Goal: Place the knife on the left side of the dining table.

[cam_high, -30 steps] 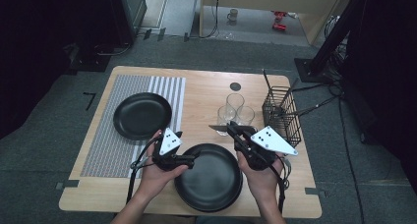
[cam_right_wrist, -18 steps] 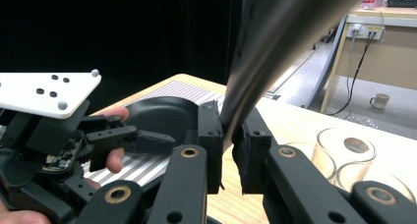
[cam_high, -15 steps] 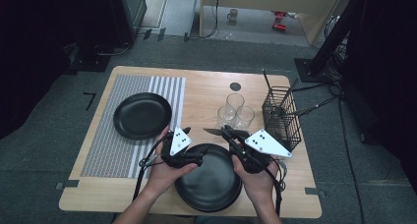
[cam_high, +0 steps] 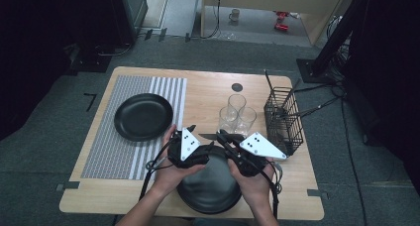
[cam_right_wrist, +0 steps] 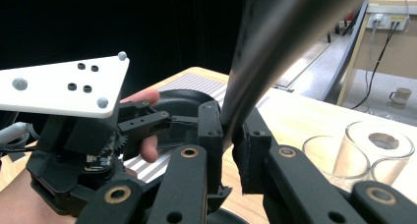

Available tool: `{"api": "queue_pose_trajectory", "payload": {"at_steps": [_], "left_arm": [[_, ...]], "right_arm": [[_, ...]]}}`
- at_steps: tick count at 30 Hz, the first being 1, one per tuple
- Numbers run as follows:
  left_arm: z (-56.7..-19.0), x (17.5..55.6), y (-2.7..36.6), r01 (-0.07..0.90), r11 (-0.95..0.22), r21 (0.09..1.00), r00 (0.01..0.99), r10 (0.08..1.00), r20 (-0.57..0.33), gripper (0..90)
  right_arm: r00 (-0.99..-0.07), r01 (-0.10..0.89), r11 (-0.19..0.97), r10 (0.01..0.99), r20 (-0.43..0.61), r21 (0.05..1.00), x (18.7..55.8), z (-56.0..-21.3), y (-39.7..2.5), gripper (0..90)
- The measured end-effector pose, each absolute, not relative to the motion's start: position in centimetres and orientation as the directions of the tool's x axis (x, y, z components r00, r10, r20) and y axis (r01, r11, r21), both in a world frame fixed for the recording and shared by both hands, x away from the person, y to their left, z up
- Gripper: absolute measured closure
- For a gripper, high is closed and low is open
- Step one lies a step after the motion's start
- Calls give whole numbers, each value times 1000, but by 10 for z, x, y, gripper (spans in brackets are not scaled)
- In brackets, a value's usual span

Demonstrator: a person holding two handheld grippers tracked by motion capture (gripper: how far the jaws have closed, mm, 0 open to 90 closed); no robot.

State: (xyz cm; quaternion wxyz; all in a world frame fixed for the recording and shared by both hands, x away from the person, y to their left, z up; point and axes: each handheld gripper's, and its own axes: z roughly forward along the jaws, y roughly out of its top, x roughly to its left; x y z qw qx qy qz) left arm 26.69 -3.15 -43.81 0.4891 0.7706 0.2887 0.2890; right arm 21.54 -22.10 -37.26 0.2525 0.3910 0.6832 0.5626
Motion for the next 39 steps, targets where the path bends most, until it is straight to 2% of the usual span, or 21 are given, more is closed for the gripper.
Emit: {"api": "queue_pose_trajectory", "payload": {"at_steps": [3, 7, 8, 10, 16, 18, 20, 25, 30, 33, 39], "left_arm": [[-440, 267, -34, 157, -354, 922, 646, 743, 175, 313], [-441, 266, -36, 136, -360, 923, 632, 749, 199, 526], [-441, 265, -37, 126, -371, 920, 631, 746, 214, 526], [-444, 261, -39, 86, -405, 910, 617, 739, 271, 594], [-449, 247, -34, -22, -417, 909, 626, 703, 338, 704], [-451, 240, -35, -56, -426, 903, 645, 675, 359, 770], [-451, 234, -35, -64, -412, 909, 665, 662, 347, 893], [-453, 235, -28, -38, -360, 932, 709, 648, 279, 900], [-456, 239, -18, 29, -259, 966, 783, 606, 139, 900], [-457, 241, -16, 56, -238, 970, 795, 598, 101, 900], [-456, 242, -12, 70, -195, 978, 819, 571, 55, 900]], "right_arm": [[-569, 259, 55, 815, 107, 964, 215, -374, -219, 834], [-570, 259, 46, 814, 114, 965, 214, -375, -216, 834], [-570, 259, 46, 814, 114, 965, 214, -375, -216, 834], [-572, 265, 37, 810, 126, 964, 214, -375, -216, 833], [-594, 256, 19, 792, 142, 967, 212, -376, -215, 828], [-605, 244, 16, 784, 139, 970, 212, -375, -217, 819], [-611, 244, 3, 777, 152, 970, 212, -374, -219, 806], [-642, 266, -7, 745, 182, 964, 216, -375, -221, 806], [-654, 265, -25, 730, 199, 964, 219, -376, -218, 776], [-653, 260, -28, 732, 197, 965, 222, -378, -212, 802], [-644, 248, -63, 735, 213, 967, 222, -379, -209, 795]]}}
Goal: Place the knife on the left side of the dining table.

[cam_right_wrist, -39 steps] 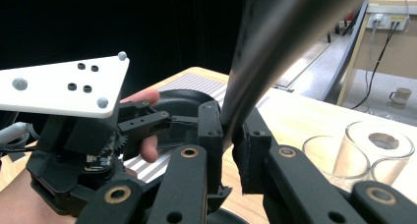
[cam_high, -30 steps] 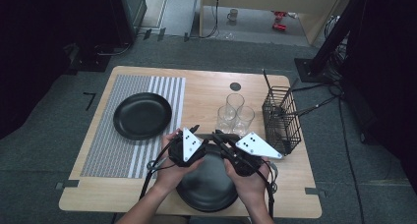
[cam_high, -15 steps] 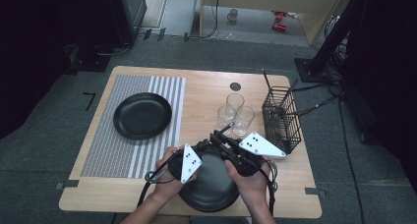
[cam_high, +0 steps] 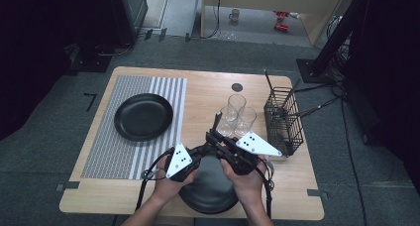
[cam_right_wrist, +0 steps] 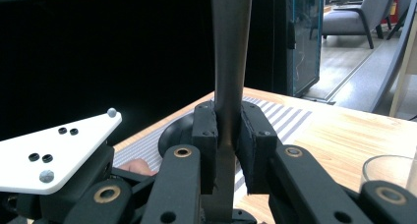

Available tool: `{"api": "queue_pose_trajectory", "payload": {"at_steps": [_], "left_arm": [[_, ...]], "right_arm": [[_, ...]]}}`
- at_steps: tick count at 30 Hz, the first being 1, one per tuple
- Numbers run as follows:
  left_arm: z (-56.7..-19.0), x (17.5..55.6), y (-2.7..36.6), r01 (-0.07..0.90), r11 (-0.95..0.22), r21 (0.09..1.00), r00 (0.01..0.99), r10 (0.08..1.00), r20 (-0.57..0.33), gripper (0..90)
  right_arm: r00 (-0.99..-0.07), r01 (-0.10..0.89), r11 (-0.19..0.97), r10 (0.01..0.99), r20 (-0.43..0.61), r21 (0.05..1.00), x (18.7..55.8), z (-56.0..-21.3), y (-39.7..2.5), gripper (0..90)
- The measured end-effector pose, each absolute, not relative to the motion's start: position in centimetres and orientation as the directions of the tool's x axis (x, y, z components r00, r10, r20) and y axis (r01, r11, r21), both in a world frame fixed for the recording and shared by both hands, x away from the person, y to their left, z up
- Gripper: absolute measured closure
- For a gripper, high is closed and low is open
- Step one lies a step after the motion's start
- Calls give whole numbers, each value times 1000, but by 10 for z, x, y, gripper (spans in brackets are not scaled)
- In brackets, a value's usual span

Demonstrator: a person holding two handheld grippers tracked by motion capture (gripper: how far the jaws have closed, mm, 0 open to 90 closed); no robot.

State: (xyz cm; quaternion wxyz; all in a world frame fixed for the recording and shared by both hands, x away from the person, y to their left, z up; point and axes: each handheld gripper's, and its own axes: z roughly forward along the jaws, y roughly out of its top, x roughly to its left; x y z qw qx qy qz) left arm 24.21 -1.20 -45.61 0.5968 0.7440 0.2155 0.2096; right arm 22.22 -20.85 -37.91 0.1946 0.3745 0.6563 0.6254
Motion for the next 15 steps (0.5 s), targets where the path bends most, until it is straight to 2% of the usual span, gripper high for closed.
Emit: {"api": "queue_pose_trajectory", "payload": {"at_steps": [8, 10, 13, 15], "left_arm": [[-452, 242, -8, 138, -193, 972, 860, 510, -21, 884], [-448, 244, -3, 168, -171, 971, 862, 504, -60, 760], [-440, 248, 8, 194, -141, 971, 855, 509, -97, 623], [-434, 251, 16, 202, -113, 973, 854, 506, -119, 576]], "right_arm": [[-651, 229, -48, 735, 190, 972, 218, -379, -206, 810], [-638, 215, -25, 754, 160, 976, 218, -380, -206, 811], [-625, 213, -17, 766, 150, 977, 220, -382, -206, 811], [-611, 203, 3, 781, 124, 979, 222, -382, -205, 811]]}}
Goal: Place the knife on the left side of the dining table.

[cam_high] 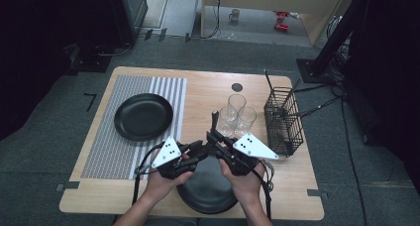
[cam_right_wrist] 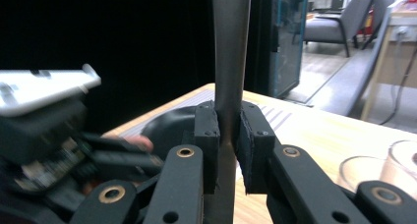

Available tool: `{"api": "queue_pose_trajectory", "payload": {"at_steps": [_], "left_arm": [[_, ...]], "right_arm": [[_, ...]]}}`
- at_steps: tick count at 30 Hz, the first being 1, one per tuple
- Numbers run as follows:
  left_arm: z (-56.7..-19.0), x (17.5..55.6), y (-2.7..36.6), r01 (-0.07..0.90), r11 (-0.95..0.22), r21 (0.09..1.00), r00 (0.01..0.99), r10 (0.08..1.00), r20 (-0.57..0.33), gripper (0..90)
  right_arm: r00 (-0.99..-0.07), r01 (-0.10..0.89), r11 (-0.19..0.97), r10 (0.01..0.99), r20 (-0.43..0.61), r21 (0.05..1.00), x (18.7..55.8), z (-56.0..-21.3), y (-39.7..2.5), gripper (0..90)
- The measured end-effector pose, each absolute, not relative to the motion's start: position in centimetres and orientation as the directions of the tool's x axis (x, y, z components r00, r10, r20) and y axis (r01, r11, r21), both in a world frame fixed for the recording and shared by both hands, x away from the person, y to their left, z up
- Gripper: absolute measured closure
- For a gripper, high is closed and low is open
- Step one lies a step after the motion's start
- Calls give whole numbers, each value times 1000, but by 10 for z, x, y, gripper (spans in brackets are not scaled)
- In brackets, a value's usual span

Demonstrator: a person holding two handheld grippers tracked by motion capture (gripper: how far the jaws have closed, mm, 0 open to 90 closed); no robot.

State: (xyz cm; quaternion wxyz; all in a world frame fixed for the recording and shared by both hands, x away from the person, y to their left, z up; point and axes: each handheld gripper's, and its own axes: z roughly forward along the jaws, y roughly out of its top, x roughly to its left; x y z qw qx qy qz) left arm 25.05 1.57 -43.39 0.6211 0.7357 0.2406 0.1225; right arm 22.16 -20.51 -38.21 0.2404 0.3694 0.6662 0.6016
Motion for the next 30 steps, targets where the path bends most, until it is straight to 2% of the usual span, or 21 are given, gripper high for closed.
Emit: {"api": "queue_pose_trajectory", "payload": {"at_steps": [2, 6, 15, 23, 30], "left_arm": [[-428, 253, 22, 205, -109, 973, 850, 512, -122, 524], [-419, 257, 31, 210, -87, 974, 846, 515, -137, 487], [-397, 257, 51, 218, -4, 976, 842, 506, -186, 453], [-384, 249, 66, 193, 33, 981, 823, 540, -180, 494], [-383, 248, 68, 183, 37, 982, 828, 533, -174, 641]], "right_arm": [[-607, 195, 18, 788, 106, 981, 223, -383, -203, 810], [-610, 195, 45, 787, 85, 980, 225, -388, -196, 810], [-630, 189, 122, 776, 25, 974, 232, -398, -176, 809], [-659, 152, 198, 751, -50, 968, 227, -401, -153, 809], [-696, 137, 254, 712, -90, 957, 225, -404, -139, 808]]}}
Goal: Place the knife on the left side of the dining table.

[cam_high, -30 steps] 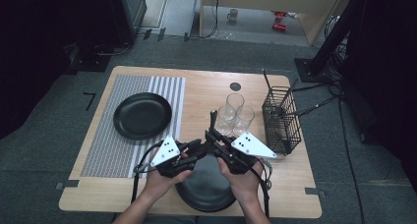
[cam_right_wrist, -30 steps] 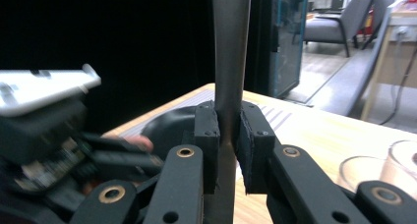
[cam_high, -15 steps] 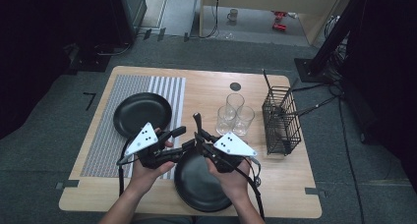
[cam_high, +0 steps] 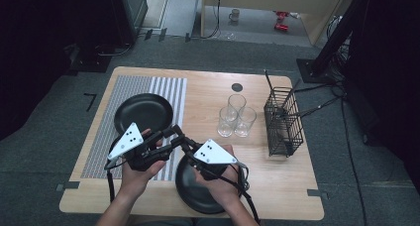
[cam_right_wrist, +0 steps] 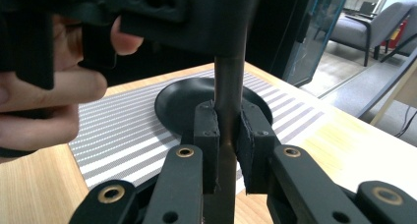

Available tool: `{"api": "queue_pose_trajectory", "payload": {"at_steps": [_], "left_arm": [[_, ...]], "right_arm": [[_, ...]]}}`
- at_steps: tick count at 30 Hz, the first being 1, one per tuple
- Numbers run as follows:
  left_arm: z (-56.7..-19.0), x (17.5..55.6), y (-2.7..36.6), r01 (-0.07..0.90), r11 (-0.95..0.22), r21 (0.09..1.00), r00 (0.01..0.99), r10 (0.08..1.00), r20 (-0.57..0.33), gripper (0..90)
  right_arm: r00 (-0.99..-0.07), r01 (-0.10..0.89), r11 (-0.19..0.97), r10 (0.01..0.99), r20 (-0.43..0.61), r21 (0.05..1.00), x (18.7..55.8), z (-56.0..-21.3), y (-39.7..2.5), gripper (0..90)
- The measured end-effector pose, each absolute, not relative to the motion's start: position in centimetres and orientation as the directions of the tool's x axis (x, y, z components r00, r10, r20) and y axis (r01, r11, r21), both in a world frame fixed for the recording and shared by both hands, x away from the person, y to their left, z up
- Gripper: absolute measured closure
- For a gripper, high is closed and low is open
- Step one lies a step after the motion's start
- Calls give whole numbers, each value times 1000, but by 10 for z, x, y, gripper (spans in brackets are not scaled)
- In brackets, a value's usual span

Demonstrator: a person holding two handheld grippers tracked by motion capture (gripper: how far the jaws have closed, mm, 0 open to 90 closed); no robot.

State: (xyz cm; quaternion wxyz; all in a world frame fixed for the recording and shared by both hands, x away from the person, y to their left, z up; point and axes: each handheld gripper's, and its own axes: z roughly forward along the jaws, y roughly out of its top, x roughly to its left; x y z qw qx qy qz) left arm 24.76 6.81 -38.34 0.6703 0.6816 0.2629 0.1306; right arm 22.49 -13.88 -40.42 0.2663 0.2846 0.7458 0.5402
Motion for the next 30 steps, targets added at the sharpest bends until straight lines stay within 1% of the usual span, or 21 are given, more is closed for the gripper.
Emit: {"api": "queue_pose_trajectory", "payload": {"at_steps": [2, 5, 8, 9, 11, 13, 15, 16, 18, 20, 21, 22, 23, 24, 25, 30], "left_arm": [[-384, 248, 68, 177, 44, 983, 831, 529, -173, 678], [-384, 248, 70, 174, 53, 983, 824, 539, -175, 836], [-384, 248, 73, 182, 51, 982, 827, 532, -181, 844], [-384, 248, 72, 177, 43, 983, 822, 543, -172, 846], [-382, 247, 74, 169, 34, 985, 817, 554, -160, 847], [-382, 248, 76, 174, 47, 984, 824, 541, -172, 848], [-381, 249, 78, 169, 51, 984, 816, 553, -169, 848], [-381, 250, 79, 163, 46, 986, 812, 561, -160, 848], [-381, 251, 82, 157, 40, 987, 804, 576, -151, 847], [-381, 253, 85, 160, 51, 986, 799, 580, -159, 848], [-381, 253, 86, 158, 51, 986, 796, 585, -158, 848], [-381, 254, 88, 158, 54, 986, 791, 590, -159, 848], [-381, 255, 89, 159, 58, 986, 788, 594, -162, 848], [-381, 255, 90, 157, 59, 986, 785, 598, -161, 848], [-381, 256, 91, 154, 60, 986, 781, 605, -159, 848], [-382, 259, 99, 153, 72, 986, 762, 627, -164, 848]], "right_arm": [[-707, 134, 272, 700, -101, 953, 225, -406, -135, 808], [-726, 126, 295, 678, -116, 947, 224, -408, -132, 808], [-731, 124, 285, 674, -107, 950, 223, -409, -132, 798], [-731, 123, 278, 675, -103, 952, 223, -409, -133, 773], [-735, 137, 253, 674, -73, 958, 223, -408, -138, 681], [-738, 152, 235, 673, -49, 960, 223, -408, -143, 613], [-754, 183, 229, 657, -13, 956, 223, -410, -150, 552], [-767, 202, 225, 642, 11, 953, 224, -411, -154, 512], [-775, 227, 238, 631, 27, 945, 223, -414, -162, 419], [-773, 246, 245, 633, 37, 938, 222, -417, -169, 301], [-773, 250, 255, 633, 34, 934, 221, -419, -173, 212], [-771, 260, 259, 636, 38, 930, 221, -420, -176, 160], [-771, 279, 267, 634, 49, 922, 220, -422, -181, 89], [-775, 288, 268, 629, 60, 920, 220, -424, -186, 50], [-777, 297, 254, 625, 78, 921, 220, -425, -189, 19], [-695, 344, 199, 712, 106, 918, 219, -433, -215, 0]]}}
